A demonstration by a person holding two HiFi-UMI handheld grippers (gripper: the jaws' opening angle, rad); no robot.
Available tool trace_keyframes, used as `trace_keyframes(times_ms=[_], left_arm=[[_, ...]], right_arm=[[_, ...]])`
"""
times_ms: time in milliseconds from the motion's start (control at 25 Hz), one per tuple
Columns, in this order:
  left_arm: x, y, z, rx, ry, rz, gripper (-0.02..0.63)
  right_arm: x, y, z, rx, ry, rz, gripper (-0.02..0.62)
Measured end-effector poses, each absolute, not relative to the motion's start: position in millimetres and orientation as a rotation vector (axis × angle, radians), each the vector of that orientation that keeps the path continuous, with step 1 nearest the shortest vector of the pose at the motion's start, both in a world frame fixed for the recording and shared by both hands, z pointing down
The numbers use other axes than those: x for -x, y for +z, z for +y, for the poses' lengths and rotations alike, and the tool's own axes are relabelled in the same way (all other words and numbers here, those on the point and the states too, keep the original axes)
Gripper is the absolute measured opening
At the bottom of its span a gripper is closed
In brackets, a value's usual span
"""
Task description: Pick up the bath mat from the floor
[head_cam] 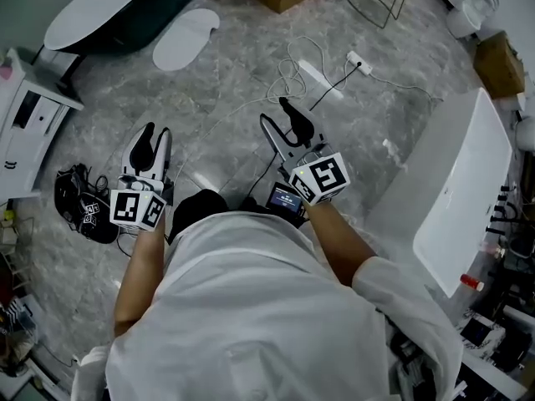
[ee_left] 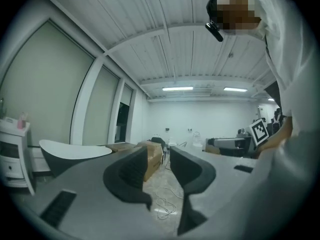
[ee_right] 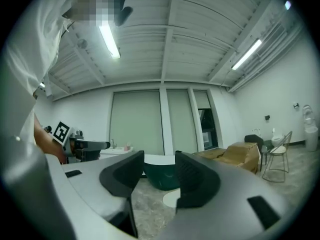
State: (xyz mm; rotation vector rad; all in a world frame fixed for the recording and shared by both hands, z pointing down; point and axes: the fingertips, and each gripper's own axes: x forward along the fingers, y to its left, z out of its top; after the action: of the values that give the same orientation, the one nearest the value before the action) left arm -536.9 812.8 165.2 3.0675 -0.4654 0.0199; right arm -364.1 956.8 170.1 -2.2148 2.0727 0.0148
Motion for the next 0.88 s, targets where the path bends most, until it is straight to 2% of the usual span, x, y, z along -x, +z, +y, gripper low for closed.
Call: trace_keyframes(times_ms=[280, 560, 880], left_arm=[[511, 173, 800, -3.053, 0.042, -0.423, 0.135], [453, 195, 740, -3.017, 0.031, -0.4, 0.135], [372, 178, 635, -2.996, -0.047, -0.417, 0.137]], right_arm=[[334, 178, 949, 2.249, -0.019, 2.025, 0.21], [273, 197, 915, 2.326, -0.087, 1.978, 0.21], [186, 167, 816, 2.356, -0.065, 2.008, 0.21]])
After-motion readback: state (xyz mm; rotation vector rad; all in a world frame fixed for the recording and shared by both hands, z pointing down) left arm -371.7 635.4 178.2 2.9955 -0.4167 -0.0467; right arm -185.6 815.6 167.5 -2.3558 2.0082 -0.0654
